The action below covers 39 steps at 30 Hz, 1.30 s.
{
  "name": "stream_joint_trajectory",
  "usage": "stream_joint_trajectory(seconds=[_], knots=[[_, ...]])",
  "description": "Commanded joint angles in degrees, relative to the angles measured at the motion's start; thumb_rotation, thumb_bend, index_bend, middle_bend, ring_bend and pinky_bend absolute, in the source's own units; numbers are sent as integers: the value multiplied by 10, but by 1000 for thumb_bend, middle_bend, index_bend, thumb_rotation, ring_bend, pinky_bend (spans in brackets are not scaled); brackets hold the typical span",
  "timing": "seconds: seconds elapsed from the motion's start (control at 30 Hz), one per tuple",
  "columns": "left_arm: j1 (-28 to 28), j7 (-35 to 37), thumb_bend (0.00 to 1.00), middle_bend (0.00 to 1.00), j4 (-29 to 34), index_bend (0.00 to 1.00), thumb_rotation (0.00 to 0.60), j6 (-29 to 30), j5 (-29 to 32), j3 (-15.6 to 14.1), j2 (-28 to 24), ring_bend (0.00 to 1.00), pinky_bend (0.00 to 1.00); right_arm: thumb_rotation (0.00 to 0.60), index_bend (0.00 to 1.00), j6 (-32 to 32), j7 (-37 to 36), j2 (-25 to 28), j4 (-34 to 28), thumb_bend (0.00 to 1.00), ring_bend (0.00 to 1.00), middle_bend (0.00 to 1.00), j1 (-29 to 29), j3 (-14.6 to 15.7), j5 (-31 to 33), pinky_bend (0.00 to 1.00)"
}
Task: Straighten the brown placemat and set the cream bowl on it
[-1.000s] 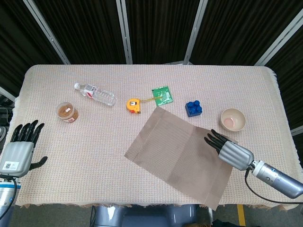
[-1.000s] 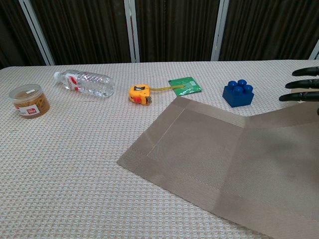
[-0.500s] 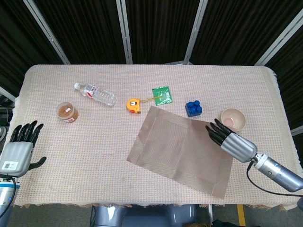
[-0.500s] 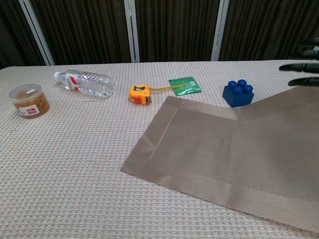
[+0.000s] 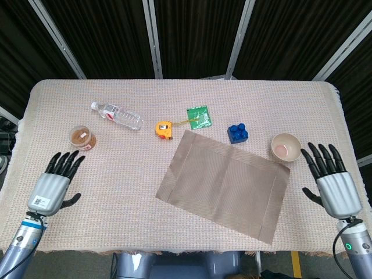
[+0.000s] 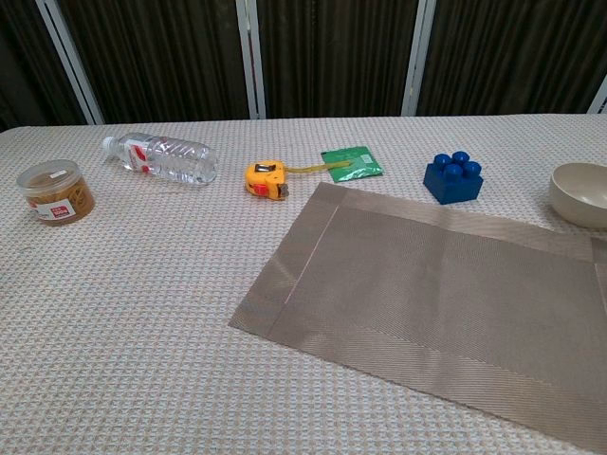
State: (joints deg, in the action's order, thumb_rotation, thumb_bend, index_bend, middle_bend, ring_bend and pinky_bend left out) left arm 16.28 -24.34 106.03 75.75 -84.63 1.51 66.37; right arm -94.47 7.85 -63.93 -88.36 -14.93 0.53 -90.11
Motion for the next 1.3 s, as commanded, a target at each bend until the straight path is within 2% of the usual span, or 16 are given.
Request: stream_joint_trajectory(seconds=[0.03, 0.1, 0.2, 0.33, 0.43, 0.6, 0.77, 1.3], knots=[[40, 41, 244, 0, -41, 4, 600, -38, -56, -1, 37, 0, 0, 600, 0, -3, -40, 12, -48, 8, 0, 0, 27, -6, 35, 0], [67, 67, 243, 0, -76, 28, 600, -64, -84, -1, 61, 0, 0, 600, 0, -3, -49, 13, -67, 7, 0, 0, 35, -5, 41, 0], [107, 88, 243, 0, -115, 117, 600, -102, -108, 6, 100, 0, 0, 600, 0, -2, -35, 15, -73, 7, 0, 0, 41, -3, 35, 0], [149, 86, 243, 0, -170, 234, 600, -138, -122, 17, 156, 0, 0, 600, 0, 3, -26, 18, -77, 7, 0, 0, 45, -7, 35, 0], [172, 82, 242, 0, -212, 271, 600, -160, -126, 20, 193, 0, 0, 600, 0, 9, -29, 19, -74, 6, 0, 0, 46, -12, 40, 0], [203, 93, 242, 0, -267, 292, 600, -198, -113, 25, 249, 0, 0, 600, 0, 25, -39, 23, -71, 6, 0, 0, 45, -21, 50, 0], [217, 105, 242, 0, -314, 303, 600, -212, -105, 21, 284, 0, 0, 600, 0, 31, -46, 23, -67, 7, 0, 0, 46, -29, 52, 0], [227, 140, 243, 0, -366, 305, 600, -219, -102, -3, 318, 0, 0, 600, 0, 34, -51, 23, -64, 7, 0, 0, 52, -41, 50, 0]])
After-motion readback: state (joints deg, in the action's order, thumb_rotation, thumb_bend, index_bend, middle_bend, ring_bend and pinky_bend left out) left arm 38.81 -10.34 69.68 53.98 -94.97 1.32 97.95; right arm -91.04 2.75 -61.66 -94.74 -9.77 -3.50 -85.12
